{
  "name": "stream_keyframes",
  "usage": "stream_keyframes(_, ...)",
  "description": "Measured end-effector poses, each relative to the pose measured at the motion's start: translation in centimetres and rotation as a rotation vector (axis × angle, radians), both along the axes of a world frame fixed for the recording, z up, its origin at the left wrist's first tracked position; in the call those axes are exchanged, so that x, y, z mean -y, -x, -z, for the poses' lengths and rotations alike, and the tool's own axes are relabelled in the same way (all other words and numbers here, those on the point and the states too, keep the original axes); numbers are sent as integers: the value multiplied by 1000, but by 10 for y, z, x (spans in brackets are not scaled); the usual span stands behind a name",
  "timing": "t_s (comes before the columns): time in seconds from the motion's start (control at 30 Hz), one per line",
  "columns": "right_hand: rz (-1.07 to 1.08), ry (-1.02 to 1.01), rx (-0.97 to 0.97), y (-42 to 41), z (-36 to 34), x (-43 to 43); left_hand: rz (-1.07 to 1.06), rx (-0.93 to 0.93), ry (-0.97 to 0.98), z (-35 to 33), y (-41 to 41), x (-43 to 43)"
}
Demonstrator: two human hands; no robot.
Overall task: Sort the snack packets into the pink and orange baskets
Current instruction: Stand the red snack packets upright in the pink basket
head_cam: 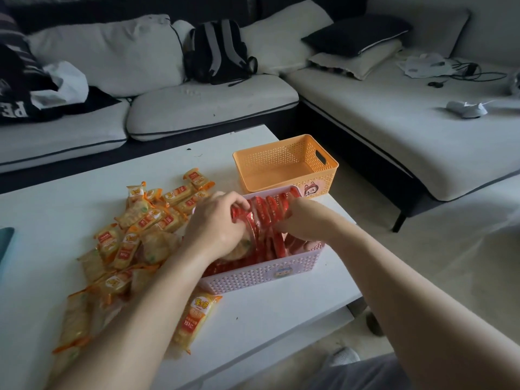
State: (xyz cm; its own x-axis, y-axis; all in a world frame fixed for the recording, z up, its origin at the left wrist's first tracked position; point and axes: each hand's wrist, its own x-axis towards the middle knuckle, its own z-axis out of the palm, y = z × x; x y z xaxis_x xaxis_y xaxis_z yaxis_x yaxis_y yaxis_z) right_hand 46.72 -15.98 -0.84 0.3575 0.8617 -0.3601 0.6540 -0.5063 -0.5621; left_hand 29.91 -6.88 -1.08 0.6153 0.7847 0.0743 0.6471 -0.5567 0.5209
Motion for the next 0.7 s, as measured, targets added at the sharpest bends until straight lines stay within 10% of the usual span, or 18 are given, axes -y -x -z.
stream_keyframes(0.23, -39, 43, 329, 15, 13, -4, 7, -262, 140, -5, 21, -8)
stream_keyframes(0.5, 98, -327, 15, 0, -23, 2, 54, -173, 217, -24, 26, -20)
stream_keyframes(0.7, -86, -354, -322, -5, -41, 15, 155, 329, 374, -35, 5, -6)
